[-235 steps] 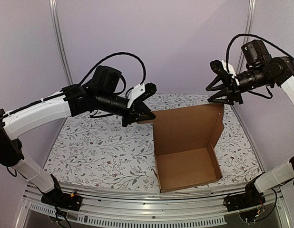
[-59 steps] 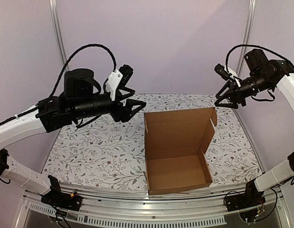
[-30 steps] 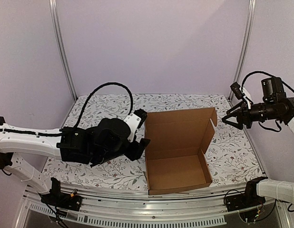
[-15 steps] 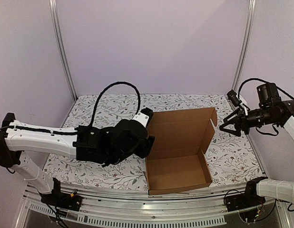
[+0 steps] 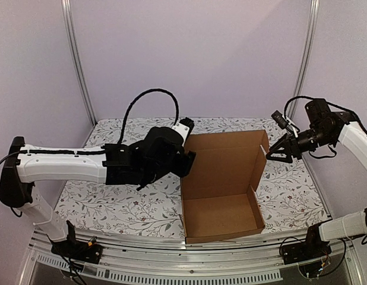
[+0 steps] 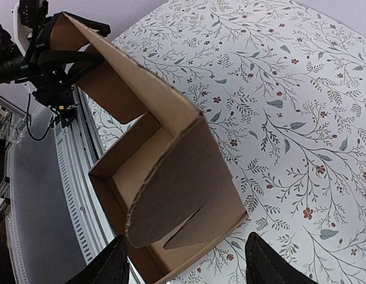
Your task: Fold the paper box
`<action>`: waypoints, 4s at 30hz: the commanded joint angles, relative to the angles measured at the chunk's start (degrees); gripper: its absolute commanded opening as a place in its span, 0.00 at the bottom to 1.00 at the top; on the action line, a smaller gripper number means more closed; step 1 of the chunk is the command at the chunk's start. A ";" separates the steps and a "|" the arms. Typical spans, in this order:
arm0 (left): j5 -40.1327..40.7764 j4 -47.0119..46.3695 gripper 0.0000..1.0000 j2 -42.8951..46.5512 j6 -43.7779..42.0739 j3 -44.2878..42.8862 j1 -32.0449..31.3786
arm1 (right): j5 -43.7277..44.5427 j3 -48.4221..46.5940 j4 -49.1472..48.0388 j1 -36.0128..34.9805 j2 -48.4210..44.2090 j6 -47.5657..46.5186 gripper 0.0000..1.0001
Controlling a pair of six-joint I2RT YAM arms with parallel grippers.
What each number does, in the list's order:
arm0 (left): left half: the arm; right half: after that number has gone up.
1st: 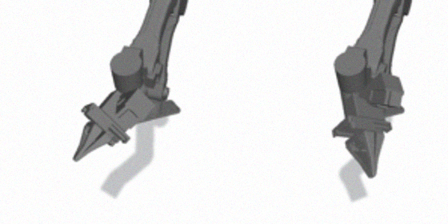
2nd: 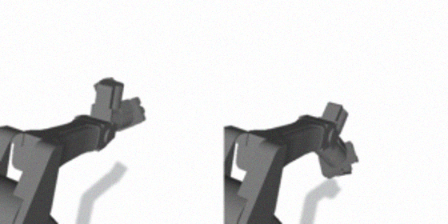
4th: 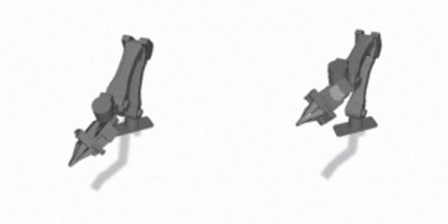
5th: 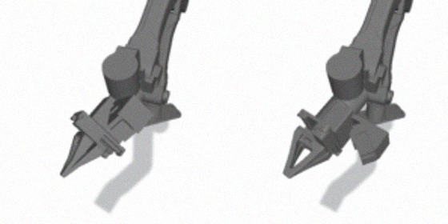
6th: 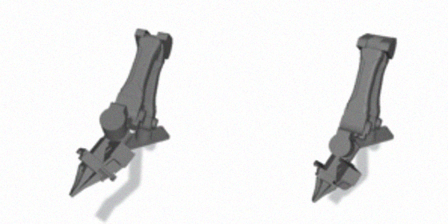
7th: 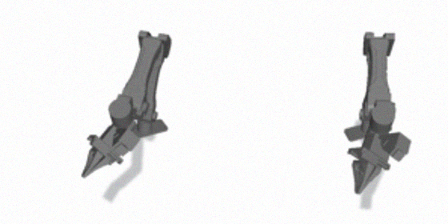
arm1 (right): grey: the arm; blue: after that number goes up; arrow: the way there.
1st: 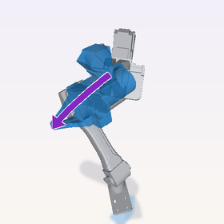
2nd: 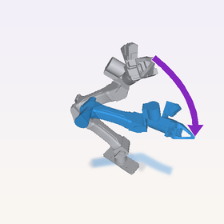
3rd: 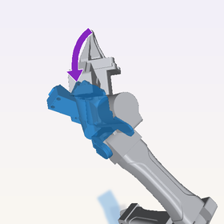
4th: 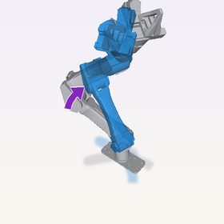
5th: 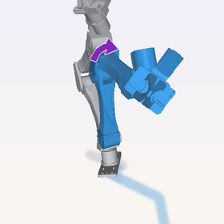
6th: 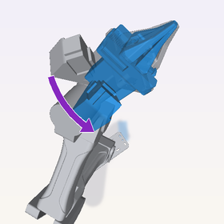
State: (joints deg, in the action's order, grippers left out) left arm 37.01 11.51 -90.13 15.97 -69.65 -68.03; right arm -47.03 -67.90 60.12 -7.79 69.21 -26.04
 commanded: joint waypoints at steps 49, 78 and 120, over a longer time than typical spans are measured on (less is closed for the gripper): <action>-17.21 -6.08 0.39 -5.48 -11.75 -4.57 9.67 | 2.50 -10.28 15.99 11.30 13.08 -49.34 0.72; -18.58 -5.83 0.07 -8.38 -1.70 -5.01 9.63 | 3.40 0.08 0.50 -0.52 6.52 -43.07 0.49; -8.04 6.44 0.41 2.51 5.12 2.17 0.71 | 7.26 2.44 9.40 -0.03 -6.36 -39.34 0.48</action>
State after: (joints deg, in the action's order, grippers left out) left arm 28.36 12.23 -96.75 23.46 -70.39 -66.81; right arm -41.74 -59.05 57.67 -9.98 64.05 -59.13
